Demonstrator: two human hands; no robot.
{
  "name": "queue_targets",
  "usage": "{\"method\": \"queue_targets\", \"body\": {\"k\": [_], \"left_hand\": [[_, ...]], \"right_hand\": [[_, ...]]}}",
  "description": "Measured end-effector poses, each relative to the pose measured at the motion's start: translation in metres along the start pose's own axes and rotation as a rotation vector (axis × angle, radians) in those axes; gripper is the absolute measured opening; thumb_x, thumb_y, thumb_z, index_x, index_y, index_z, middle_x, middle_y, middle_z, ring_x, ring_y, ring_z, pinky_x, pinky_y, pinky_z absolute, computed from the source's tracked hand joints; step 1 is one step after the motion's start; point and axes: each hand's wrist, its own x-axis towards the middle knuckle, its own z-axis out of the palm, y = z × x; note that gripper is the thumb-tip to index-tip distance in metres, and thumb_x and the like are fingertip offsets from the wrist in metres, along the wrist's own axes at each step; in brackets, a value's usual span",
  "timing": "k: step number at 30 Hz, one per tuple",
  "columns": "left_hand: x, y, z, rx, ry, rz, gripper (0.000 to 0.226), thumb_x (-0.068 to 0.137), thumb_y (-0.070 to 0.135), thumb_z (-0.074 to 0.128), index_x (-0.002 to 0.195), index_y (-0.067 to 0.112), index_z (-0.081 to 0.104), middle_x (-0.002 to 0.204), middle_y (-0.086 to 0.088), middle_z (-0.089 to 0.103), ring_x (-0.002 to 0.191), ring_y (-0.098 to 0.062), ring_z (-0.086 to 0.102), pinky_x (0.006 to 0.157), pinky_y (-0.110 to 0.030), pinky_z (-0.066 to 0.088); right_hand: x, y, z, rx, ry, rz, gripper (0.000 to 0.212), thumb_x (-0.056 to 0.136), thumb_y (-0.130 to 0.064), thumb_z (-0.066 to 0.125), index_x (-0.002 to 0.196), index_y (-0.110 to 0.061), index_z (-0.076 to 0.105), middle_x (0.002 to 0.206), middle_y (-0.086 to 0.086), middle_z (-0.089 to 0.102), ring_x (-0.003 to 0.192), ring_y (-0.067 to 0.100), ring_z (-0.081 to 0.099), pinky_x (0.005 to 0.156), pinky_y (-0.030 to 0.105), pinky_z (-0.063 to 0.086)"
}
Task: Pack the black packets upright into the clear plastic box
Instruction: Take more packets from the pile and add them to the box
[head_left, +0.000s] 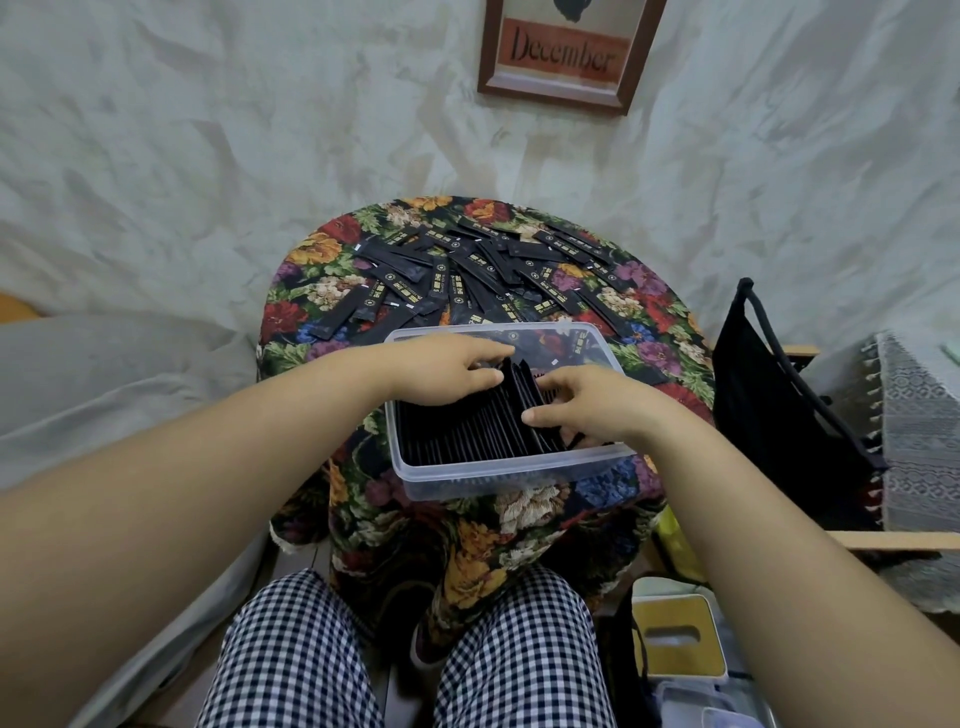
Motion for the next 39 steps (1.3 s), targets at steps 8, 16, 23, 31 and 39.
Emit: {"method": "queue_targets", "body": {"k": [8, 16, 23, 31, 39], "left_hand": [[0.004, 0.0, 0.003, 0.038, 0.025, -0.02, 0.057, 0.1, 0.031, 0.041, 0.15, 0.019, 0.016, 0.155, 0.002, 0.025, 0.138, -0.015, 0.031, 0.103, -0.02, 0.025], [0.006, 0.004, 0.001, 0.012, -0.004, 0.022, 0.049, 0.1, 0.029, 0.042, 0.147, 0.023, 0.028, 0.151, 0.004, 0.033, 0.136, -0.014, 0.035, 0.106, -0.025, 0.027], [0.005, 0.002, -0.001, 0.153, -0.121, 0.034, 0.059, 0.1, 0.037, 0.039, 0.151, 0.026, 0.012, 0.158, 0.006, 0.015, 0.143, -0.013, 0.018, 0.111, -0.025, 0.017], [-0.013, 0.002, 0.011, 0.588, -0.198, 0.09, 0.066, 0.098, 0.051, 0.015, 0.149, 0.019, -0.012, 0.154, 0.001, -0.026, 0.143, -0.013, -0.02, 0.118, -0.033, -0.007], [-0.021, 0.004, 0.014, 0.581, -0.197, 0.098, 0.065, 0.098, 0.051, 0.012, 0.148, 0.02, -0.016, 0.154, 0.001, -0.025, 0.143, -0.013, -0.021, 0.117, -0.032, -0.009]], "right_hand": [[0.001, 0.004, 0.0, 0.036, -0.027, -0.01, 0.057, 0.086, -0.035, 0.068, 0.135, -0.016, 0.047, 0.075, -0.008, 0.055, 0.067, 0.01, 0.059, 0.058, 0.02, 0.043], [0.003, 0.009, -0.006, 0.084, -0.084, 0.004, 0.066, 0.084, -0.027, 0.072, 0.142, -0.021, 0.041, 0.092, -0.003, 0.062, 0.073, 0.012, 0.067, 0.065, 0.022, 0.054], [0.003, 0.011, -0.006, 0.131, -0.127, 0.025, 0.058, 0.085, -0.024, 0.07, 0.137, -0.016, 0.045, 0.086, 0.003, 0.066, 0.07, 0.011, 0.066, 0.066, 0.022, 0.055], [0.003, 0.017, 0.0, 0.204, -0.086, 0.012, 0.066, 0.083, -0.027, 0.072, 0.14, -0.013, 0.042, 0.083, 0.0, 0.059, 0.075, 0.015, 0.062, 0.07, 0.026, 0.054], [0.001, 0.012, 0.001, 0.19, -0.035, -0.053, 0.067, 0.085, -0.019, 0.07, 0.144, -0.016, 0.039, 0.087, 0.0, 0.057, 0.071, 0.013, 0.061, 0.065, 0.02, 0.055]]}}
